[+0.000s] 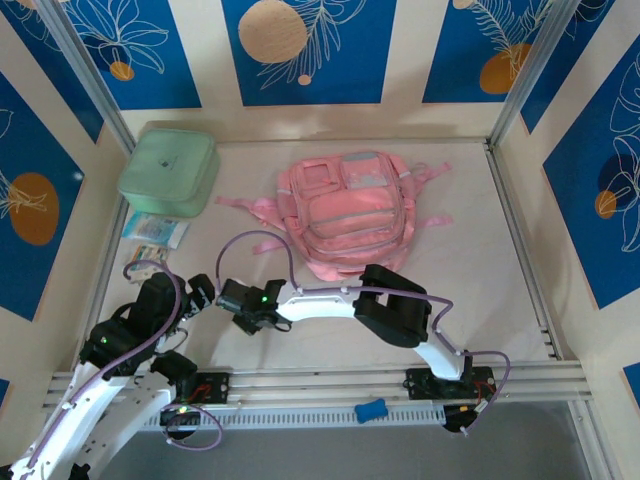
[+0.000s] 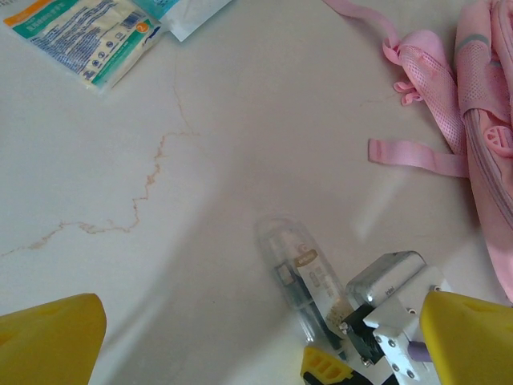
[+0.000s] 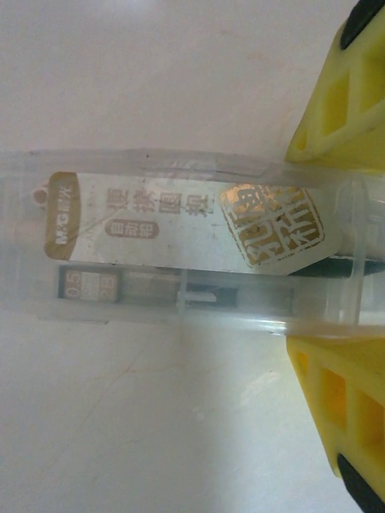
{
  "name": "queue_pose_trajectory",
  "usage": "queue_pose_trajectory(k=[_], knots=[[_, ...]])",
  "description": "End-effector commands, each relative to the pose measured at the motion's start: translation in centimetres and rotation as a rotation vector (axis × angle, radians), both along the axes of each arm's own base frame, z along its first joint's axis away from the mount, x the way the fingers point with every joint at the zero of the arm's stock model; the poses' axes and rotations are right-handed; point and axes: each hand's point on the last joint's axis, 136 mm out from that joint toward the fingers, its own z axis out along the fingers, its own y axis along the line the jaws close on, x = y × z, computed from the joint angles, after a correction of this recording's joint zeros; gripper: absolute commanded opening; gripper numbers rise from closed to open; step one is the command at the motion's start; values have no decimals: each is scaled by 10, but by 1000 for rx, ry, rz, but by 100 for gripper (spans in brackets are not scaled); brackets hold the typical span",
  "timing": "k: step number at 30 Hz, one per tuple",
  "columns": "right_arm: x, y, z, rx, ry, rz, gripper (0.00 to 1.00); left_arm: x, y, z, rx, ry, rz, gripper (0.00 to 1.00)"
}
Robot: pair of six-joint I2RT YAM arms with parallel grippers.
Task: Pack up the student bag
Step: Pick up the loose stationery from the middle-left of the table, then open the student bag at the center of the table.
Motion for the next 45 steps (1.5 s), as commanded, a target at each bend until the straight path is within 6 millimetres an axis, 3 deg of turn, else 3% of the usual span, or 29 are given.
queue_pose_trajectory(k=[1,4,9,12,18,25,30,35,38,41,45], knots=[[-2,-11,27,20,-9,-23,42,3,-1,9,-12,-32,-1,99],[-3,-20,42,52,3,-41,42,6,-4,15,-8,-46,-19,99],[3,-55,69,84,14,-114,42,17,-10,38,38,-94,-85,99],[7,-81,86,118,36,-166,42,28,-17,52,85,-120,-145,99],[25,-147,120,156,61,-329,41,65,-57,78,111,-196,-321,98],[42,-232,145,145,141,-545,40,111,-139,76,69,-219,-600,90],[46,-280,155,168,203,-673,39,131,-204,73,185,-298,-854,88],[48,-310,154,198,241,-753,38,146,-272,56,281,-349,-1091,82],[48,-321,150,218,281,-798,37,151,-299,47,323,-370,-1199,80],[49,-329,145,224,296,-826,36,152,-320,31,363,-378,-1320,80],[51,-333,144,264,323,-844,36,165,-331,10,444,-300,-1376,80]])
